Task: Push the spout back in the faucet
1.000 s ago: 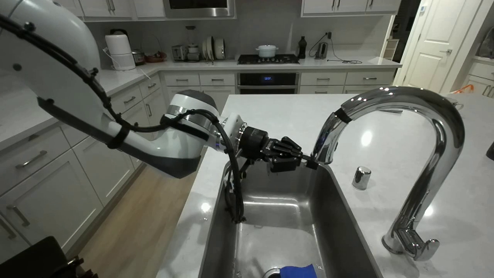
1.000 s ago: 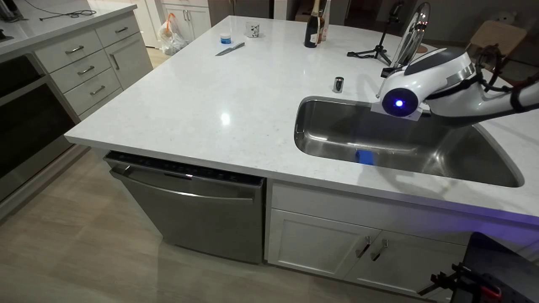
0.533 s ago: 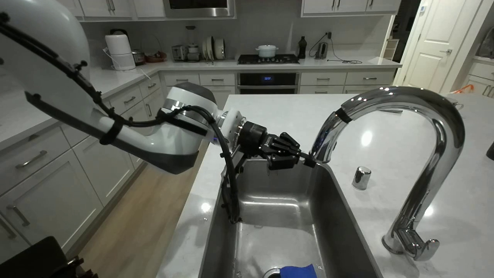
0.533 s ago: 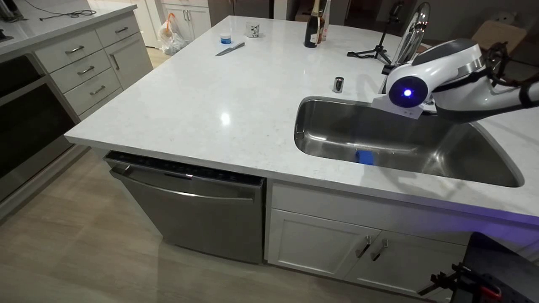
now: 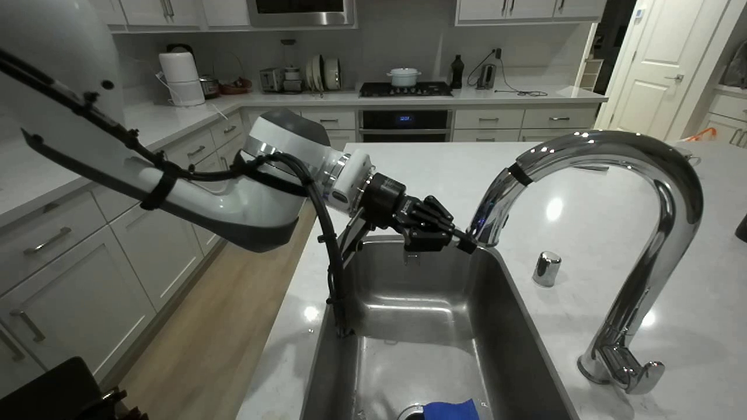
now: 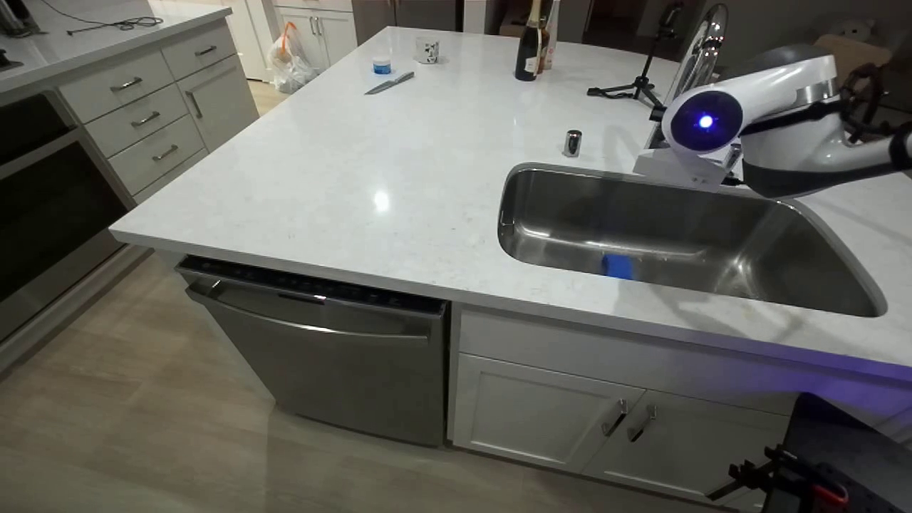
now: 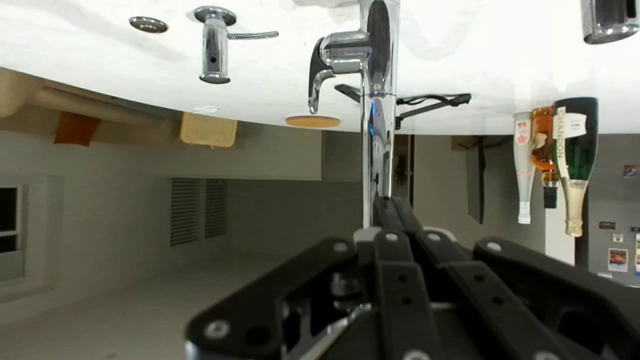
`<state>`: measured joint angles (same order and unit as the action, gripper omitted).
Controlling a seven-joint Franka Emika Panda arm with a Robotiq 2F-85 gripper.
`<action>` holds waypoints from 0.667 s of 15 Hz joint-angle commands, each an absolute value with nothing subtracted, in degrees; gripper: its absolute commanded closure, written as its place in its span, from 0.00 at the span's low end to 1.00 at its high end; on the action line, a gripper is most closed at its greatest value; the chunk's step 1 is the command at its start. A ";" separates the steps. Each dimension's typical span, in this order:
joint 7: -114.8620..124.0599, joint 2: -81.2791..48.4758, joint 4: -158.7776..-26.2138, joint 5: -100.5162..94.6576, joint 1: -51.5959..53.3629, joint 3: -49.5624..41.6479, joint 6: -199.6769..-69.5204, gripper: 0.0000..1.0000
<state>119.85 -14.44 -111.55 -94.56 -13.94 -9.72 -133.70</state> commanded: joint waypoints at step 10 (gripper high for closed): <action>105.65 -13.96 -104.23 -80.40 -14.72 -11.75 -138.90 1.00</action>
<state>106.03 -14.08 -108.84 -78.92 -15.31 -10.51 -138.52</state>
